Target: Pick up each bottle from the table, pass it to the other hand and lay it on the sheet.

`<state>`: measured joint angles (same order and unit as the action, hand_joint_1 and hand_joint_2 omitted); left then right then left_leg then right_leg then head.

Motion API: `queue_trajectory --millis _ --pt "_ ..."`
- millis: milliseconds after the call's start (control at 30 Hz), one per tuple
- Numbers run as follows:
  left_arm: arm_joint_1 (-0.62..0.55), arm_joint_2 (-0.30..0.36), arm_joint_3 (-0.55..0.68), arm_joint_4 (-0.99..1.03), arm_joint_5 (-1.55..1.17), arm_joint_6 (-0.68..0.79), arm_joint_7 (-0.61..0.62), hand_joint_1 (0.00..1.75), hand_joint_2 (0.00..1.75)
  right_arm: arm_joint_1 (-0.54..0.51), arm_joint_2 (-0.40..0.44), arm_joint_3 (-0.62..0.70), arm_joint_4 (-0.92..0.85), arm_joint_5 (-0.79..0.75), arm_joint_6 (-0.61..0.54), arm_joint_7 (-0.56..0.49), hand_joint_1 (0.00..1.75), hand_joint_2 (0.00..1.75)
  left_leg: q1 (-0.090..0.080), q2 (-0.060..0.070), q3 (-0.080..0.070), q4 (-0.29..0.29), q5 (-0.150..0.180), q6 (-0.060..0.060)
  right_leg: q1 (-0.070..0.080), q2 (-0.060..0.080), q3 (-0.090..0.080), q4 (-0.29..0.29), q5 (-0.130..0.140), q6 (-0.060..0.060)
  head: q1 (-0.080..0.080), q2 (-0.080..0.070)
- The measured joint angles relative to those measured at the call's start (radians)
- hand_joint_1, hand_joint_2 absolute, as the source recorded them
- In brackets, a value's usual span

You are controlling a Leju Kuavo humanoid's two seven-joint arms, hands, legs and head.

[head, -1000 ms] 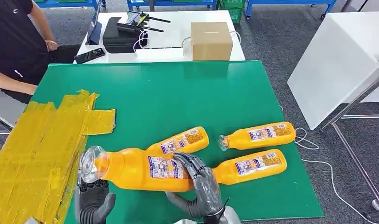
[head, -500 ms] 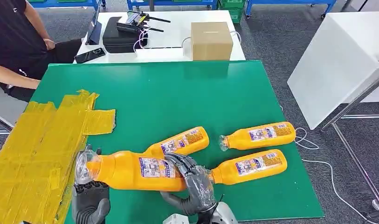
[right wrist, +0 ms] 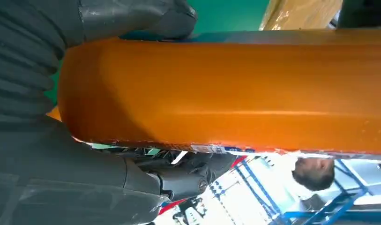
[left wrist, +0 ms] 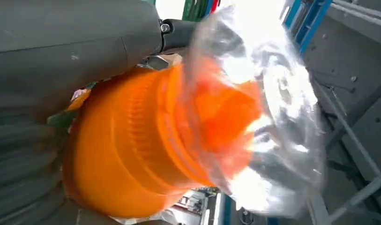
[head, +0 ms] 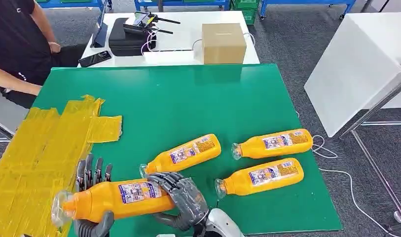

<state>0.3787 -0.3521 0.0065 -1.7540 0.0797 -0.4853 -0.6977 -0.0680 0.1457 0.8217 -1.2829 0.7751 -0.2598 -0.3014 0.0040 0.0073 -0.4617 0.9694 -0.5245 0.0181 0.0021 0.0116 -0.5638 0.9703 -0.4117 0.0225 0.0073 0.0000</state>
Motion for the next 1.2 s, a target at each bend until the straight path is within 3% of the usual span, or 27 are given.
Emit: queue_trajectory --millis 267,300,333,367,1033,1067,1100,1133,1167,1200 --pt "-0.001 0.000 0.002 0.018 -0.047 -0.051 0.000 0.00 1.75 -0.028 0.020 0.024 0.043 -0.021 0.004 -0.004 1.75 1.75 0.000 0.000 0.000 0.000 0.000 0.000 0.000 0.000 0.000 0.000 0.000 0.000 0.000 0.000" --pt "-0.002 0.002 0.000 0.020 -0.050 -0.054 0.000 0.17 1.75 -0.030 0.021 0.024 0.047 -0.023 0.002 -0.006 1.75 1.75 0.000 0.000 0.000 0.000 0.000 0.000 0.000 0.000 0.000 0.000 0.000 0.000 0.000 0.000" --pt "-0.003 0.004 -0.003 0.021 -0.056 -0.052 0.000 1.68 1.75 -0.031 0.022 0.024 0.051 -0.026 -0.001 -0.008 1.75 1.75 0.000 0.000 0.000 0.000 0.000 0.000 0.000 0.000 0.000 0.000 0.000 0.000 0.000 0.000" --pt "-0.004 0.008 -0.010 0.021 -0.063 -0.045 0.000 1.75 1.75 -0.032 0.022 0.024 0.055 -0.029 -0.003 -0.010 1.75 1.75 0.000 0.000 0.000 0.000 0.000 0.000 0.000 0.000 0.000 0.000 0.000 0.000 0.000 0.000" --pt "-0.016 0.039 -0.031 0.029 -0.042 -0.028 0.000 1.75 1.75 -0.048 0.034 0.024 0.102 -0.040 -0.019 -0.024 1.75 1.75 0.000 0.000 0.000 0.000 0.000 0.000 0.000 0.000 0.000 0.000 0.000 0.000 0.000 0.000" --pt "-0.016 0.039 -0.031 0.030 -0.041 -0.029 0.000 1.75 1.75 -0.048 0.034 0.024 0.104 -0.040 -0.022 -0.026 1.20 1.75 0.000 0.000 0.000 0.000 0.000 0.000 0.000 0.000 0.000 0.000 0.000 0.000 0.000 0.000" --pt "-0.016 0.039 -0.030 0.030 -0.037 -0.032 0.000 1.75 1.75 -0.049 0.035 0.024 0.106 -0.041 -0.028 -0.027 0.10 1.75 0.000 0.000 0.000 0.000 0.000 0.000 0.000 0.000 0.000 0.000 0.000 0.000 0.000 0.000" --pt "-0.017 0.039 -0.027 0.030 -0.034 -0.040 0.000 1.75 1.75 -0.049 0.035 0.024 0.107 -0.041 -0.035 -0.028 0.00 1.75 0.000 0.000 0.000 0.000 0.000 0.000 0.000 0.000 0.000 0.000 0.000 0.000 0.000 0.000" --pt "-0.018 0.039 -0.021 0.030 -0.034 -0.043 0.000 1.75 1.75 -0.048 0.035 0.024 0.108 -0.040 -0.049 -0.029 0.00 0.00 0.000 0.000 0.000 0.000 0.000 0.000 0.000 0.000 0.000 0.000 0.000 0.000 0.000 0.000" --pt "-0.019 0.037 -0.017 0.030 -0.038 -0.041 0.000 1.75 1.75 -0.049 0.035 0.024 0.108 -0.039 -0.064 -0.030 0.00 0.00 0.000 0.000 0.000 0.000 0.000 0.000 0.000 0.000 0.000 0.000 0.000 0.000 0.000 0.000"
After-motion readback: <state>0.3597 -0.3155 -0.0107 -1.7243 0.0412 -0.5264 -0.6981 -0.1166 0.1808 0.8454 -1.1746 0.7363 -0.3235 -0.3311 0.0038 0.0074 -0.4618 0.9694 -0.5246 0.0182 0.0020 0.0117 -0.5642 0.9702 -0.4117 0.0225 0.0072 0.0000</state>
